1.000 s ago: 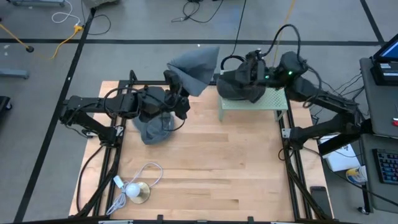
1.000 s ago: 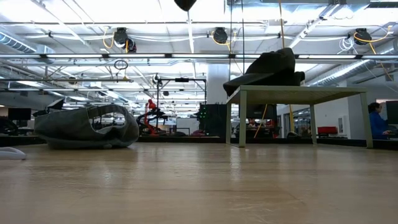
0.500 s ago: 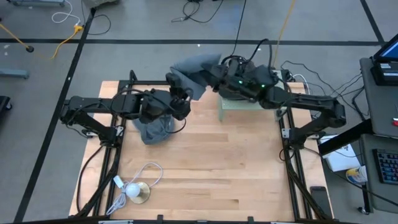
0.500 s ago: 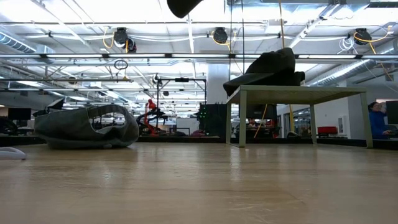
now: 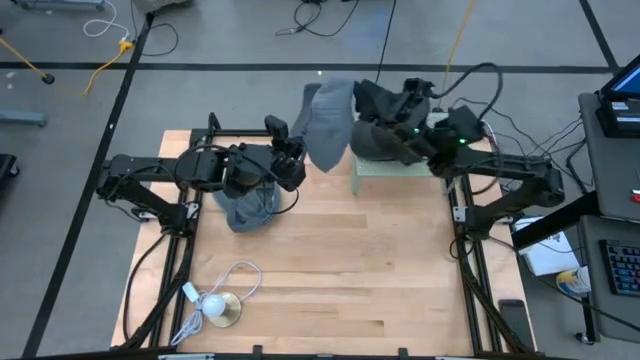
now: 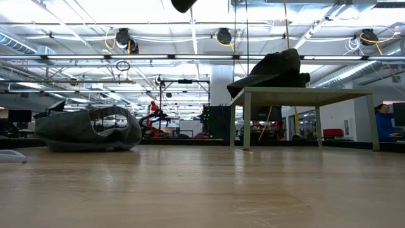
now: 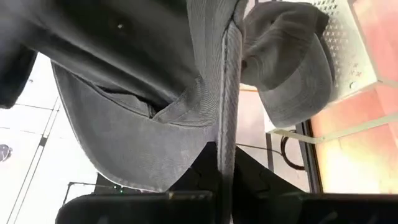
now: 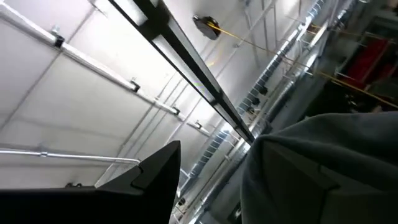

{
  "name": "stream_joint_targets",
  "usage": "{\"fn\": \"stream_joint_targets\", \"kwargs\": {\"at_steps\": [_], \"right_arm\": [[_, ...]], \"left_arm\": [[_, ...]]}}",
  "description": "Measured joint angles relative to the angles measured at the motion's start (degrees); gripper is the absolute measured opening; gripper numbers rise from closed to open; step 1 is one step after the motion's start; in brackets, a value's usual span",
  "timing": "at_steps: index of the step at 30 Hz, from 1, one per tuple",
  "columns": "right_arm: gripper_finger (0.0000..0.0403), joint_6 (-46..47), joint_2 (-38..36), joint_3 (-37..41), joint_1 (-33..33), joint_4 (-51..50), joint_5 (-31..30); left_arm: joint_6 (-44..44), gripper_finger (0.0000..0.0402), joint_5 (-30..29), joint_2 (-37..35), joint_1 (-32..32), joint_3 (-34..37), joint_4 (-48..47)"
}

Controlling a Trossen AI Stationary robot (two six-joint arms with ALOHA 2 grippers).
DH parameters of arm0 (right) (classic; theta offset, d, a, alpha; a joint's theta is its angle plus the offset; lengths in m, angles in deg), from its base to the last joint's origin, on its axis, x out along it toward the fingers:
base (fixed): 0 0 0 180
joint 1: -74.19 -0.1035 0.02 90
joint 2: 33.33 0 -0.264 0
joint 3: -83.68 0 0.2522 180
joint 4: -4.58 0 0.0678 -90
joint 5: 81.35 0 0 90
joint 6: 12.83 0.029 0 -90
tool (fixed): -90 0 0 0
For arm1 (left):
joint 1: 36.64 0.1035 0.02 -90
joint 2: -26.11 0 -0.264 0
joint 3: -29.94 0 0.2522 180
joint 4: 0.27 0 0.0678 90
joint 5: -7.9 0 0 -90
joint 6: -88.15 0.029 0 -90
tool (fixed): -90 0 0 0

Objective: Pick & Place hat
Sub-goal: Put the bottom gray cap on the shelf

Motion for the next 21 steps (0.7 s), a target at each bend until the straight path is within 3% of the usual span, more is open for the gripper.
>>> {"fn": "stream_joint_targets", "kwargs": {"at_steps": [6, 13, 21], "right_arm": [[0.0211, 12.33, -6.87, -0.03, -1.92, -23.64, 0.21], [0.0201, 17.14, -14.15, -0.17, -2.43, -55.55, -3.40], [0.0197, 17.44, -19.60, -0.16, -2.47, -74.96, -4.06]], "left_arm": [[2.49, 0.0007, 0.72, 0.11, 0.04, 0.13, -0.80], [2.80, 0.0007, 1.20, 0.13, 0.09, 0.17, -0.80], [1.31, 0.0007, 2.02, 0.13, 0.20, 0.17, -0.12]]}}
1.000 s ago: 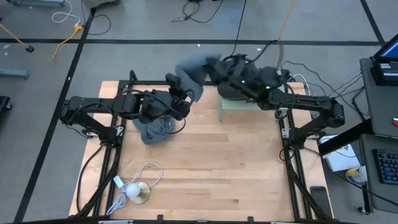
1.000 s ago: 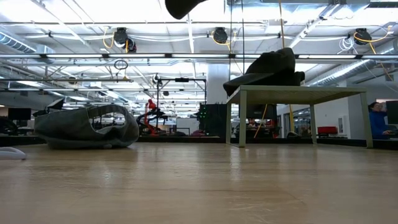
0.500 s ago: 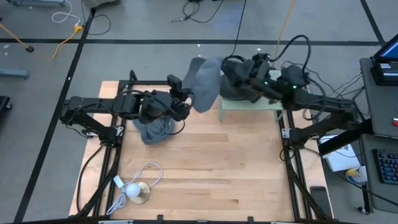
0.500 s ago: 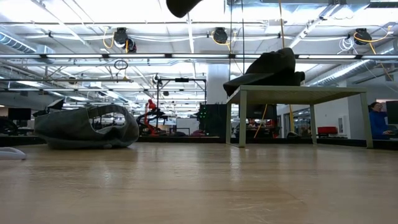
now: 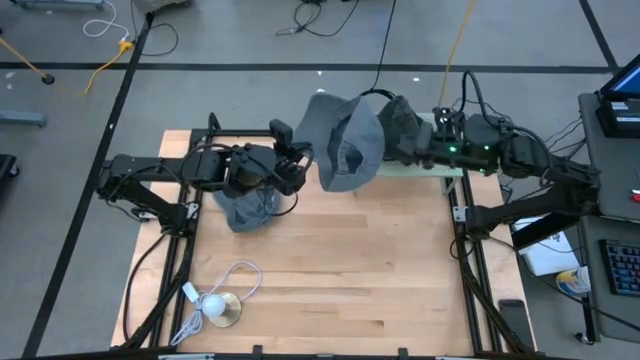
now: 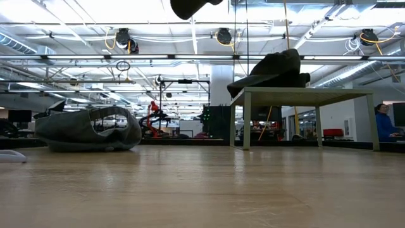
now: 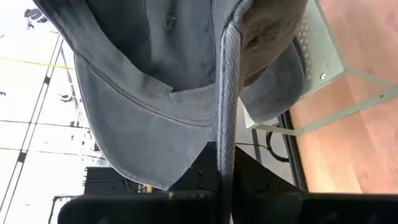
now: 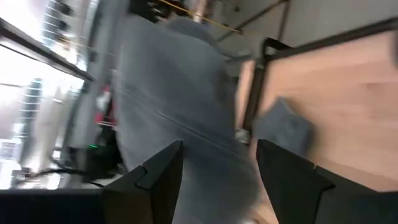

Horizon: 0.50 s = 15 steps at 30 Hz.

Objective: Pick & Place hat
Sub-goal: Put the bottom gray cap on the shelf

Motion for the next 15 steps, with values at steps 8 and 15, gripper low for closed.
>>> {"fn": "stream_joint_targets", "kwargs": {"at_steps": [8, 15], "right_arm": [[0.0196, -4.03, -3.28, 0.01, -1.10, -4.55, 1.10], [0.0196, -12.67, -0.81, 0.01, -3.70, 0.29, -1.91]], "left_arm": [[-6.97, 0.0007, 4.65, 0.00, 0.93, 0.00, 3.51], [-14.84, 0.0007, 10.21, 0.00, 2.43, 0.00, 4.48]]}}
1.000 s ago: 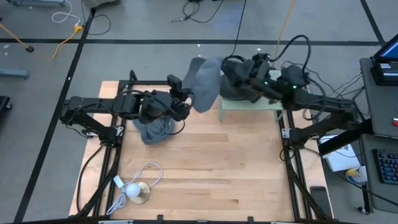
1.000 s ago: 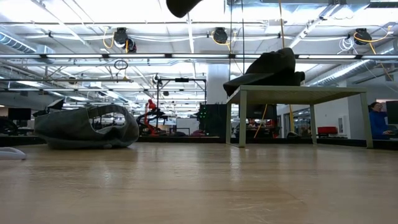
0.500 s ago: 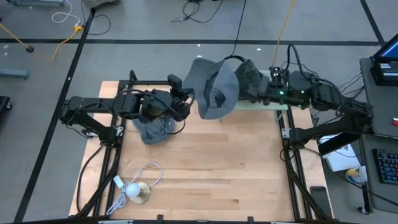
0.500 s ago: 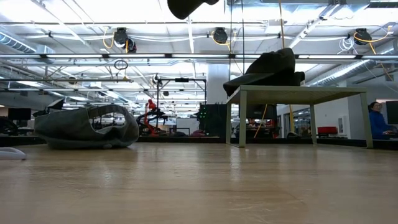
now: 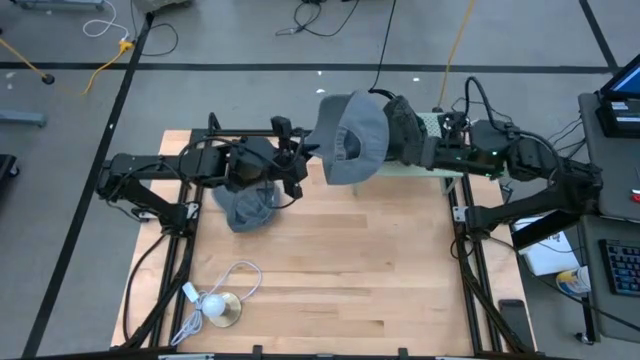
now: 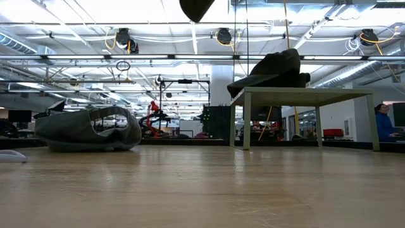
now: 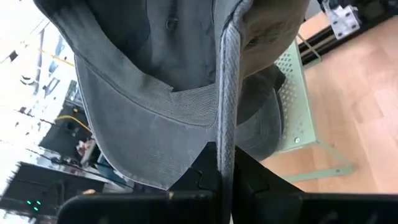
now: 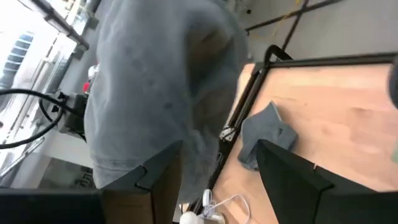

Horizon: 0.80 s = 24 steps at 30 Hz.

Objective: Pick & Place hat
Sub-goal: Put the bottom gray cap on the shelf

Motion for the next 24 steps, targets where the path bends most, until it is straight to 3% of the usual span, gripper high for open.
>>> {"fn": "stream_joint_targets", "kwargs": {"at_steps": [7, 20, 24], "right_arm": [[0.0196, -4.27, 2.43, 0.06, 0.00, 7.81, 3.25], [0.0197, -4.89, 2.00, 0.06, 0.04, 11.33, -0.08], [0.0197, -0.88, 3.36, 0.06, 0.02, 11.47, 0.65]], "left_arm": [[-4.50, 0.0007, 2.96, 0.00, 1.70, 0.00, 0.86], [-3.06, 0.0007, 5.54, 0.00, 0.73, 0.00, 1.41], [-4.18, 0.0007, 5.41, 0.00, 1.02, 0.00, 3.17]]}}
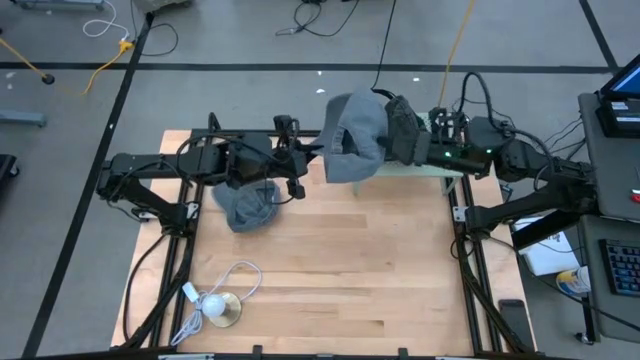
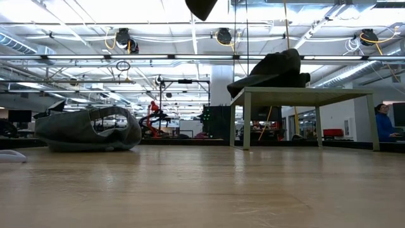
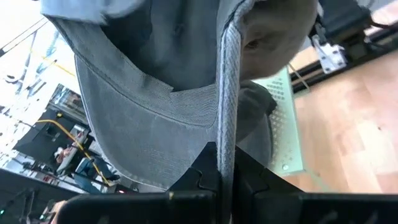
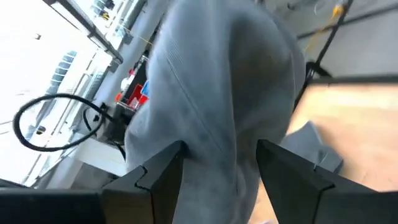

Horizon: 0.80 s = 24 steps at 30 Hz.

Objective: Pick & Place hat
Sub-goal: Put the bottom gray cap on the shelf

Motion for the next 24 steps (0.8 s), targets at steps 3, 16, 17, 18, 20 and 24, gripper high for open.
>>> {"fn": "stream_joint_targets", "kwargs": {"at_steps": [3, 16, 17, 18, 20, 24], "right_arm": [[0.0197, 0.87, 0.91, 0.00, 0.02, 0.44, 4.21], [0.0036, -2.32, 1.02, 0.00, 0.00, 0.84, 2.28], [0.0022, -3.06, 1.02, 0.00, 0.00, 0.86, 2.22], [0.0019, -3.40, 0.94, 0.00, 0.00, 0.79, 2.14], [0.0020, -2.65, 0.40, 0.00, 0.00, -0.36, 2.16], [0.0019, -2.73, -2.61, 0.00, 0.04, -3.45, 2.00]], "left_arm": [[-0.42, 0.0007, -0.94, 0.00, 0.49, 0.00, 0.76], [0.24, 0.0007, -0.98, 0.00, -0.67, 0.00, 0.95], [0.24, 0.0007, -1.09, 0.00, -0.67, 0.00, 0.66], [0.16, 0.0007, -1.17, 0.00, -0.65, 0.00, 0.30], [-0.54, 0.0008, -1.27, 0.00, -0.63, 0.00, -0.82], [-4.93, 0.0029, -1.17, 0.00, -0.66, 0.00, -4.75]]}}
